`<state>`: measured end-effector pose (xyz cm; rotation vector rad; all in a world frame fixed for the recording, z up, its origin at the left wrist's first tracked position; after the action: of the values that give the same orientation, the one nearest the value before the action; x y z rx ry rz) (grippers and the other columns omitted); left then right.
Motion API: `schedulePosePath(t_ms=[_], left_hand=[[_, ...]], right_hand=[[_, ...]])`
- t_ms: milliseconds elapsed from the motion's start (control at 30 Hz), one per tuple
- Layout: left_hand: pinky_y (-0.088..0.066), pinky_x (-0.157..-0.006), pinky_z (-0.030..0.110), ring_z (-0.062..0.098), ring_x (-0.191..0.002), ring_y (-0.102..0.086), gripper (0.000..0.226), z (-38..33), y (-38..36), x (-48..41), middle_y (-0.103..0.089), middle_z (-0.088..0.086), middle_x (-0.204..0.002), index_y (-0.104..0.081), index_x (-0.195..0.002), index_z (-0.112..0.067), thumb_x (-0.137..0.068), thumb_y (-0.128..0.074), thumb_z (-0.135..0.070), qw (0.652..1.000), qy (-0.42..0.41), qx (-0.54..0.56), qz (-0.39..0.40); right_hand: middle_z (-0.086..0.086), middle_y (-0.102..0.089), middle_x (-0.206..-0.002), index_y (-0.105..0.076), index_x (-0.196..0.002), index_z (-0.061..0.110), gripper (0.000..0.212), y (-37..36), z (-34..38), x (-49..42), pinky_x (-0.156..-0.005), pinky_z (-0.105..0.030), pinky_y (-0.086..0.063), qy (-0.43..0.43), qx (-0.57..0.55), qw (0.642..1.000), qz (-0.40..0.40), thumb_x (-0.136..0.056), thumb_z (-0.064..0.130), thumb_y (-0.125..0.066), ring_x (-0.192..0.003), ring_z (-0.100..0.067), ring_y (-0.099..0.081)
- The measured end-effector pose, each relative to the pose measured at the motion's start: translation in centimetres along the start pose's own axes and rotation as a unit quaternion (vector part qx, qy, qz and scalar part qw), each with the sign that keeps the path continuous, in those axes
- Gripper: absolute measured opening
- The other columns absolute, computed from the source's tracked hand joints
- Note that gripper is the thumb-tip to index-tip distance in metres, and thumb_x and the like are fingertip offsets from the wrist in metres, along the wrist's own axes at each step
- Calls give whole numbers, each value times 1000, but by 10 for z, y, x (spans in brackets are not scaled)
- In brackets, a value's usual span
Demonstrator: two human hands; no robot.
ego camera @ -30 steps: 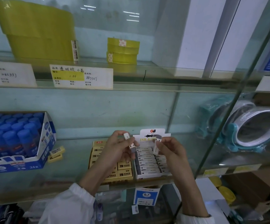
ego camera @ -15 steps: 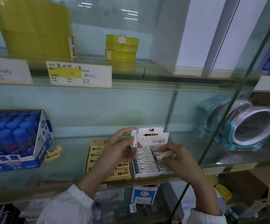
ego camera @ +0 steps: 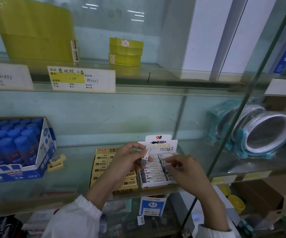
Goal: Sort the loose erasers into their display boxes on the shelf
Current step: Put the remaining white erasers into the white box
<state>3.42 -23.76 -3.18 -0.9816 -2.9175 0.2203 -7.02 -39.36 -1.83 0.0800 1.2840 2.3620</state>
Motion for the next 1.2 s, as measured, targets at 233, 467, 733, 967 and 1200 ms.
schedulePosePath(t_ms=[233,467,733,967,1200], left_hand=[[-45,-53,26,18,-60,-57,18,3,6,0,-77,21,-93,-63,-114,-4,-97,-61,-8,1000,-2,20,-11],[-47,-56,27,19,-64,-58,17,4,5,0,-78,18,-94,-66,-113,-7,-96,-62,-8,1000,-5,4,0],[-51,-63,30,23,-75,-62,24,5,2,1,-77,18,-100,-68,-115,-12,-94,-62,-2,1000,-7,-20,23],[-52,-63,21,12,-71,-66,26,-1,-5,5,-79,4,-89,-76,-109,-14,-91,-65,0,996,-41,-64,55],[-59,-76,27,25,-91,-75,24,0,-3,2,-79,12,-96,-76,-104,-3,-83,-72,7,997,-51,-53,37]], right_hand=[[15,-72,-99,-74,-96,30,14,9,10,-6,-95,-42,-47,27,53,998,-35,-91,22,-63,-101,-13,-60],[15,-55,-105,-76,-92,33,16,2,3,-7,-102,-45,-43,8,69,997,32,-92,25,-62,-112,-16,-47],[12,-65,-96,-69,-111,27,22,10,4,-8,-89,-34,-54,-5,47,999,-5,-94,19,-57,-93,-11,-62],[8,-75,-79,-73,-103,21,22,9,25,-10,-69,-24,-55,9,-222,973,-59,-89,37,-69,-75,-5,-71],[7,-72,-72,-77,-84,20,7,19,17,-12,-62,-17,-47,6,-217,971,-96,-83,13,-77,-59,0,-62]])
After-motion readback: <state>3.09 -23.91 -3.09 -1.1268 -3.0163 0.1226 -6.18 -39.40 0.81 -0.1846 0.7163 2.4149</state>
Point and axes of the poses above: each hand's wrist, its own x-axis away from the middle knuckle, its own y-axis out of the back of the hand, z = x × y, the point moved 9 cm from there along -x, towards the middle knuckle
